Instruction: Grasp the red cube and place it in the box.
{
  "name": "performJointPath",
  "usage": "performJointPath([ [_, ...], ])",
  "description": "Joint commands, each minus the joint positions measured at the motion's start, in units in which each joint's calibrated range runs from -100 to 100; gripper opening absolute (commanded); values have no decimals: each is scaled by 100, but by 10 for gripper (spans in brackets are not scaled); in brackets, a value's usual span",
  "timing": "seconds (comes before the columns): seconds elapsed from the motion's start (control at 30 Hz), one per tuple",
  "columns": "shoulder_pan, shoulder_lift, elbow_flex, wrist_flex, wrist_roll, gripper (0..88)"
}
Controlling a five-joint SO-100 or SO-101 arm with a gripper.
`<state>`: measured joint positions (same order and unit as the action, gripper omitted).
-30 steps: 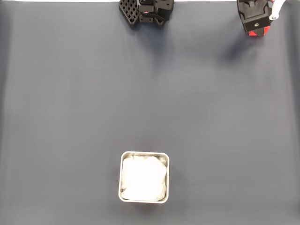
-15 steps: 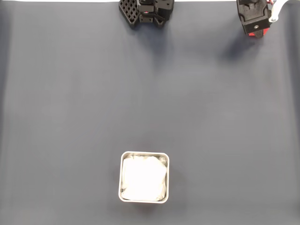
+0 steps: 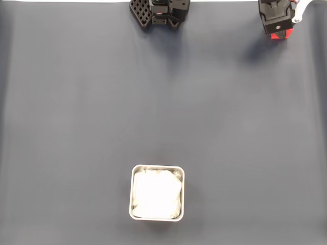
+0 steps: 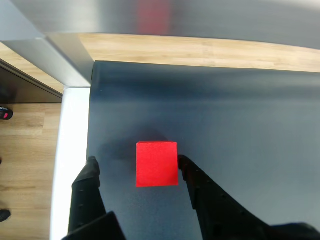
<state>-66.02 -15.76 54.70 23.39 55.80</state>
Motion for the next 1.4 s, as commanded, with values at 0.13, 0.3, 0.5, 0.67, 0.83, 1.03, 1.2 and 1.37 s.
performJointPath([
  [0.13, -45, -96, -41, -101, -73, 308],
  [0.3, -52, -96, -41, -101, -83, 251],
  [0.5, -45, -131, -41, -60, -63, 174],
  [0.67, -24, -148, -41, -52, -34, 152],
  [0.83, -17, -148, -32, -44, -24, 123],
  [1.03, -10, -174, -32, -44, -20, 112],
  [1.2, 54, -339, -60, 38, -20, 111],
  [1.37, 210, -564, -187, 227, -15, 110],
])
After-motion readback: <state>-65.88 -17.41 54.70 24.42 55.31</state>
